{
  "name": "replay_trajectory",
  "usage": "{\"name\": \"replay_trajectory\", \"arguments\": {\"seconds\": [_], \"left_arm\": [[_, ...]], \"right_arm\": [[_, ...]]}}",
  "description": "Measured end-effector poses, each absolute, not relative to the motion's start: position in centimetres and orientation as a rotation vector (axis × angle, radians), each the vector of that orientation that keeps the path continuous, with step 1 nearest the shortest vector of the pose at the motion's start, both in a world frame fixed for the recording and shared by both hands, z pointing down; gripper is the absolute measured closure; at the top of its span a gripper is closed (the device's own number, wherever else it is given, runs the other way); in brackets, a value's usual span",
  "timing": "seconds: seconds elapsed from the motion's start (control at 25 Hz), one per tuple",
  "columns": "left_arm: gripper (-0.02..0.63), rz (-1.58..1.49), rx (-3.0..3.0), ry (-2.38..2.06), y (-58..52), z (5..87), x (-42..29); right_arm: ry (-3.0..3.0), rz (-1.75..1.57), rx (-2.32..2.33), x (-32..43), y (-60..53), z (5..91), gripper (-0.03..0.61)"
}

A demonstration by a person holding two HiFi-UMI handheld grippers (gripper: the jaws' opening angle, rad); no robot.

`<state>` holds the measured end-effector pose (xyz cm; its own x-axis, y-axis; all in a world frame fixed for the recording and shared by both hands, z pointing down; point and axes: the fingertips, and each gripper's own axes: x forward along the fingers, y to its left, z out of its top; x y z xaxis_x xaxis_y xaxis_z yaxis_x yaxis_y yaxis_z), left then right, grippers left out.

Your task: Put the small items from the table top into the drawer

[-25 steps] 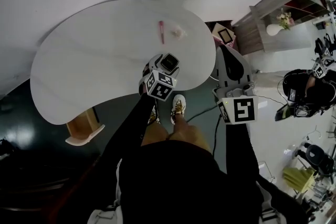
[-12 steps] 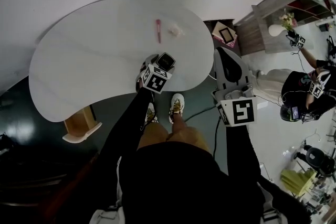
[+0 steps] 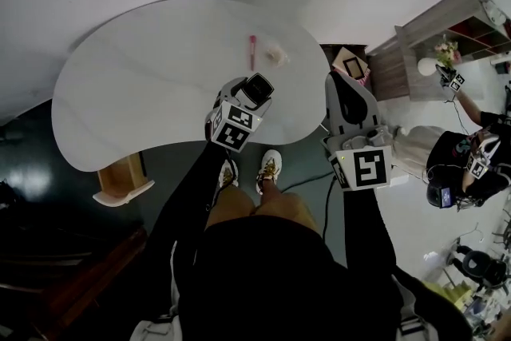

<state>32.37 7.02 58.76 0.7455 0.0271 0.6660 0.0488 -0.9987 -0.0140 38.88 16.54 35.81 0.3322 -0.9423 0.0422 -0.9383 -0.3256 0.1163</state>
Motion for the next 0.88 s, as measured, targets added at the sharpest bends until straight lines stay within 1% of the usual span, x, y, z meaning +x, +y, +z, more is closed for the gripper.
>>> {"name": "replay_trajectory", "arguments": {"seconds": [0.32, 0.6, 0.72, 0.88], "left_arm": [[0.273, -0.665, -3.002, 0.060, 4.8, 45.3, 30.9], [0.272, -0.308, -3.073, 0.144, 1.6, 34.7, 26.6], [0.272, -0.227, -3.050, 0.176, 0.5, 32.4, 24.2], [0.272, -0.250, -3.042, 0.260, -2.8, 32.6, 20.2]], "right_arm": [[-1.893, -0.145, 2.425, 37.8, 12.8, 33.7, 0.552], [-1.940, -0.209, 2.378, 34.7, 8.0, 30.9, 0.552], [-1.953, -0.236, 2.353, 32.9, 6.2, 30.3, 0.552], [-2.029, -0.222, 2.320, 29.4, 2.7, 30.3, 0.552]]}}
